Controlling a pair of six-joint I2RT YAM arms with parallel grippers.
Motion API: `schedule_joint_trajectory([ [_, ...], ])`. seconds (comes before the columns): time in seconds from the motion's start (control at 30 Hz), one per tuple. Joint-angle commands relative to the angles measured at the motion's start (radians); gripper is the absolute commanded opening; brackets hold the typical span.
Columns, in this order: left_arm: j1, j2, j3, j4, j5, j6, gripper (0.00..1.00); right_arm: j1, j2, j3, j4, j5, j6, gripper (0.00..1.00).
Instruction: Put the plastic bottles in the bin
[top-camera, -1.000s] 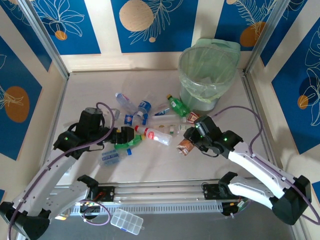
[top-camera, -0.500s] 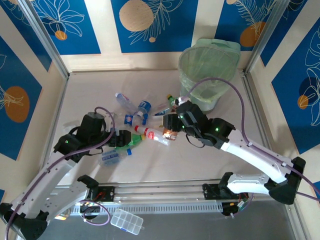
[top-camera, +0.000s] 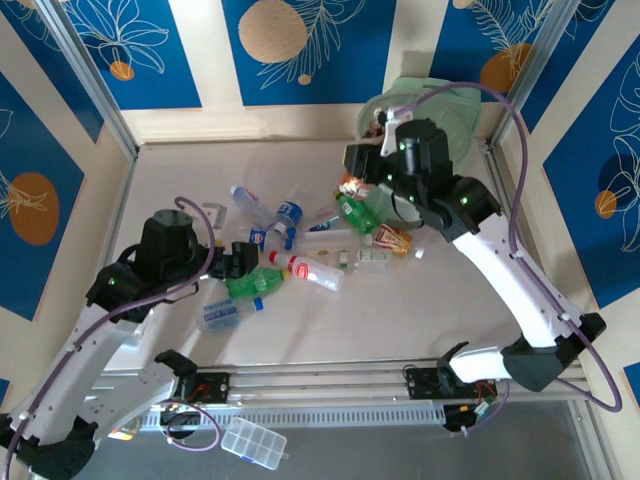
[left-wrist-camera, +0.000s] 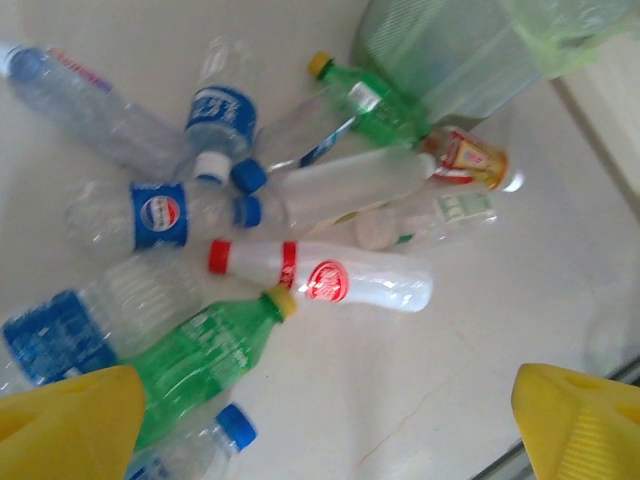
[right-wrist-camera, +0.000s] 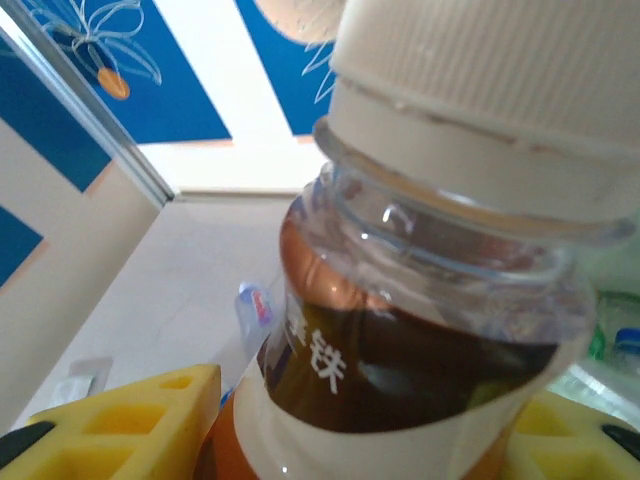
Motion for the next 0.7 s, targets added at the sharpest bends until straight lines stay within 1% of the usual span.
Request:
schedule_joint_trajectory([
  [0.0, -0.039, 0.086, 0.073, 0.058, 0.061, 0.047, 0.93, -0.061, 0.050, 0.099, 0.006, -0.080, -0.040, 0.40],
  [0.13, -0.111, 0.211, 0.140, 0.072, 0.012, 0.067, 0.94, -0.153, 0.128, 0.237, -0.031, -0.116, -0.034, 0.40],
  [0.27, -0.155, 0.314, 0.153, 0.137, 0.053, 0.039, 0.94, -0.241, 0.222, 0.373, -0.092, -0.117, -0.018, 0.39],
  [0.37, -0.159, 0.373, 0.146, 0.197, 0.101, -0.004, 0.94, -0.316, 0.297, 0.463, -0.149, -0.119, 0.005, 0.38],
  [0.47, -0.158, 0.433, 0.153, 0.218, 0.108, -0.023, 0.94, -0.380, 0.370, 0.529, -0.184, -0.155, 0.025, 0.38],
  [0.57, -0.148, 0.486, 0.181, 0.201, 0.116, -0.033, 0.94, -0.412, 0.461, 0.622, -0.274, -0.150, 0.039, 0.38],
  [0.6, -0.140, 0.497, 0.182, 0.202, 0.124, -0.042, 0.94, -0.421, 0.494, 0.649, -0.311, -0.150, 0.055, 0.36],
  [0.67, -0.117, 0.508, 0.179, 0.205, 0.146, -0.060, 0.94, -0.432, 0.544, 0.671, -0.355, -0.163, 0.082, 0.36],
])
